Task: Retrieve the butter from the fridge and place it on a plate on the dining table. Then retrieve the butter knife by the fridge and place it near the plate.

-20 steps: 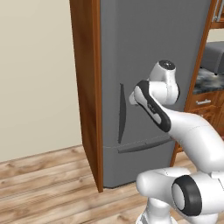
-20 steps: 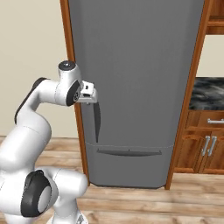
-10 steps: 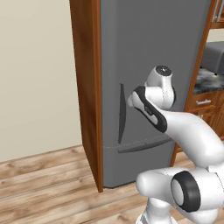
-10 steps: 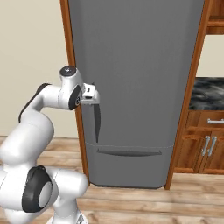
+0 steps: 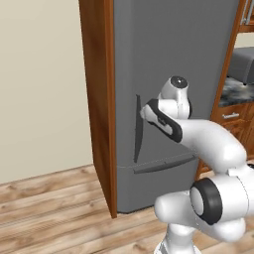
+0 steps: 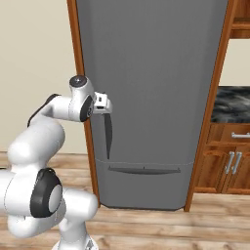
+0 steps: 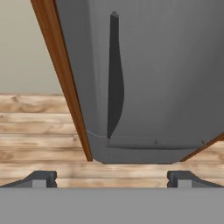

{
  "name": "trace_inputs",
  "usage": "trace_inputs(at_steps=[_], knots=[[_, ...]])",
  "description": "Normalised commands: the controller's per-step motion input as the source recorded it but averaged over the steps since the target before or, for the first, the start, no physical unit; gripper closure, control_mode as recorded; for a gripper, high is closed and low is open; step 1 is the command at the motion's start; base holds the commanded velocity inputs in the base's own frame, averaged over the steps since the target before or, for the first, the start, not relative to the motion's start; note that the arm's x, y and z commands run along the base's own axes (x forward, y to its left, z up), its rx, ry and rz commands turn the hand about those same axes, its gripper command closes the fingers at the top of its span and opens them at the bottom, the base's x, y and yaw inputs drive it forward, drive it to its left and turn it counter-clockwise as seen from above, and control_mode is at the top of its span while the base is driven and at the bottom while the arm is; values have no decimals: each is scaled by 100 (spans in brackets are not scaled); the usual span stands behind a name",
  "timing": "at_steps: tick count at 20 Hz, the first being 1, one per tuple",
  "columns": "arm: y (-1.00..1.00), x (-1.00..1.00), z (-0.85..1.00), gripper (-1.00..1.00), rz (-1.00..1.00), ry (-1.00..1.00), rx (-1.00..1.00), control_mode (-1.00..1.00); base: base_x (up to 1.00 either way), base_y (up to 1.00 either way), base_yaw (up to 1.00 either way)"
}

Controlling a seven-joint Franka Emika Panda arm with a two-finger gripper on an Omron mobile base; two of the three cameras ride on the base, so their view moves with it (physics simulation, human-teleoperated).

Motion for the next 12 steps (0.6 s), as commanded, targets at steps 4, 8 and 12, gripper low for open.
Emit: trace_inputs(at_steps=[4, 8, 12], knots=[[13, 43, -7, -100, 0, -2, 0, -100, 0, 0, 0], [16, 46, -5, -100, 0, 0, 0, -100, 0, 0, 0], [6, 31, -2, -100, 0, 0, 0, -100, 0, 0, 0]])
